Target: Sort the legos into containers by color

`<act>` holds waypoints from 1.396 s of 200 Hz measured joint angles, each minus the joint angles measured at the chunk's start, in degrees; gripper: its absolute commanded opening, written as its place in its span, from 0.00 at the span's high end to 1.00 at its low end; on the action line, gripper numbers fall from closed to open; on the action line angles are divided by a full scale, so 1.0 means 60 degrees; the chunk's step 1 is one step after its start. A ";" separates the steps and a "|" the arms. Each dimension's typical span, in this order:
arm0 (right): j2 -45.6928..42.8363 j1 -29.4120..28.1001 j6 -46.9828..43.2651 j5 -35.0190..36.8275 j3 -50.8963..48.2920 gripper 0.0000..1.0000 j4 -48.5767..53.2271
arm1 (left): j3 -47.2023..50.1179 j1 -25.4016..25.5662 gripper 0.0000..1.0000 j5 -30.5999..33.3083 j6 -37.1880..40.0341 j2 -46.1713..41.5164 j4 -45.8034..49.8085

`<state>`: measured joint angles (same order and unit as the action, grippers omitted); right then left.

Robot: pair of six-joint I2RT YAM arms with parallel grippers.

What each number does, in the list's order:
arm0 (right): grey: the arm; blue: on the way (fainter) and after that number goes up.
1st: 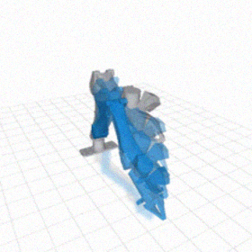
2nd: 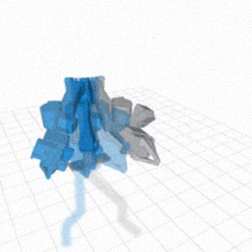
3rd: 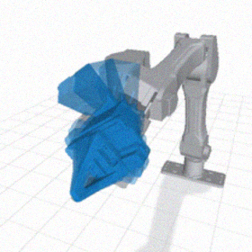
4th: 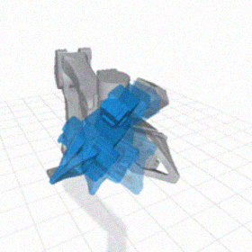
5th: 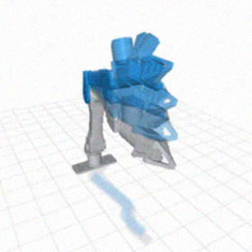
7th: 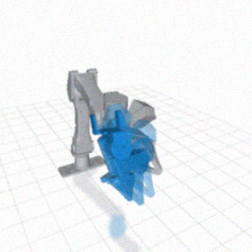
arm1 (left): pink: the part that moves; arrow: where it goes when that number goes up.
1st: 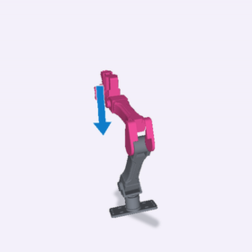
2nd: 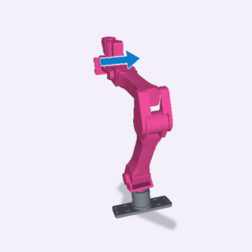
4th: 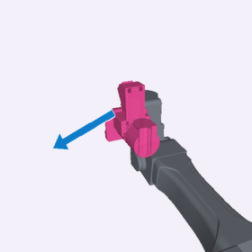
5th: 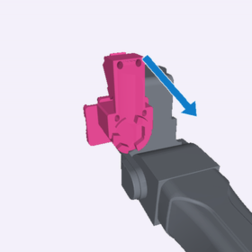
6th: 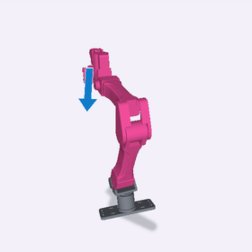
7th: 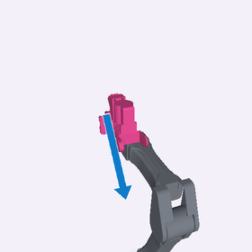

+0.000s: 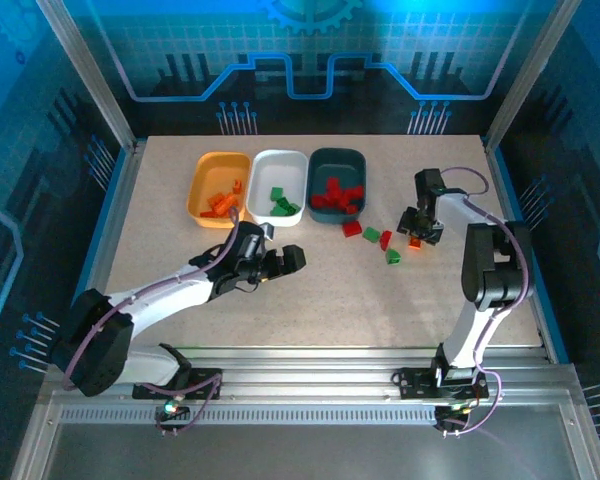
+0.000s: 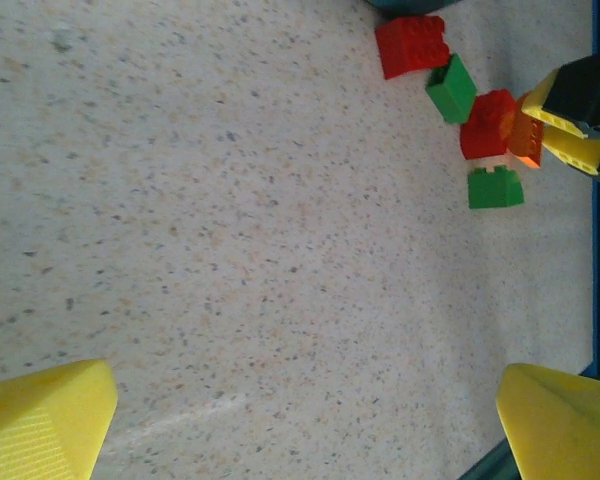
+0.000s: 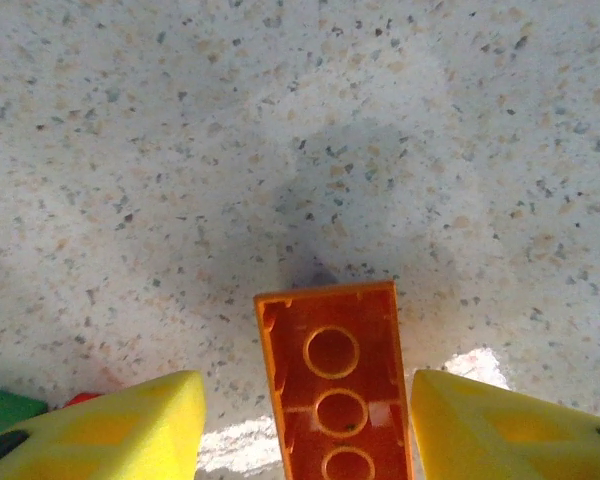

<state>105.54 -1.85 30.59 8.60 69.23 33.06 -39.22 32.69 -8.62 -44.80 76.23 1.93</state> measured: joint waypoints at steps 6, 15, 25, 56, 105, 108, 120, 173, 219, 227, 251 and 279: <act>0.0076 0.0004 -0.0004 0.0000 0.0022 0.45 0.0029 | 0.0000 -0.0076 0.01 0.0015 -0.0018 -0.0022 0.0069; 0.0175 0.0004 -0.0004 0.0000 0.0058 0.45 0.0069 | 0.0000 -0.0226 0.01 0.0018 -0.0051 -0.0051 0.0182; 0.0229 0.0004 0.0000 0.0000 0.0076 0.47 0.0084 | 0.0004 -0.0452 0.01 0.0015 -0.0095 -0.0095 0.0284; 0.0244 0.0004 -0.0018 -0.0011 0.0076 0.66 0.0055 | 0.0197 -0.1173 0.01 0.0007 -0.0295 -0.0605 0.0514; -0.0546 -0.0022 0.0033 -0.0073 -0.0696 0.74 -0.0495 | 0.0444 -0.3373 0.01 -0.0656 -0.0295 -0.2273 0.1439; -0.0645 -0.0022 0.0033 -0.0073 -0.0736 0.74 -0.0484 | 0.0452 -0.3548 0.01 -0.0688 -0.0295 -0.2426 0.1537; -0.1009 -0.0080 0.0033 -0.0004 -0.0772 0.74 -0.0433 | 0.0459 -0.4178 0.01 -0.0725 -0.0291 -0.3082 0.1865; -0.2677 -0.2200 0.0335 0.0601 -0.0488 0.74 -0.0459 | 0.0452 -0.5836 0.01 -0.1122 -0.0266 -0.4284 0.3238; -0.0969 -0.5920 0.0678 0.0586 0.1756 0.74 -0.1847 | 0.1570 -0.8338 0.01 -0.3319 -0.1220 -0.3144 0.2448; -0.0255 -0.6247 0.0652 0.0499 0.2470 0.74 -0.2157 | 0.1770 -0.8433 0.01 -0.3661 -0.1311 -0.2969 0.2324; 0.1996 -0.6845 0.0521 0.0036 0.4590 0.74 -0.2940 | 0.1960 -0.8451 0.01 -0.4437 -0.1315 -0.2983 0.2269; 0.4124 -0.7158 0.0189 -0.0484 0.6830 0.74 -0.3053 | 0.1960 -0.8473 0.01 -0.4845 -0.1147 -0.3523 0.2350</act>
<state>130.28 -44.80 31.73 5.69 110.21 14.74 -27.46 -18.15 -37.69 -51.68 55.09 16.03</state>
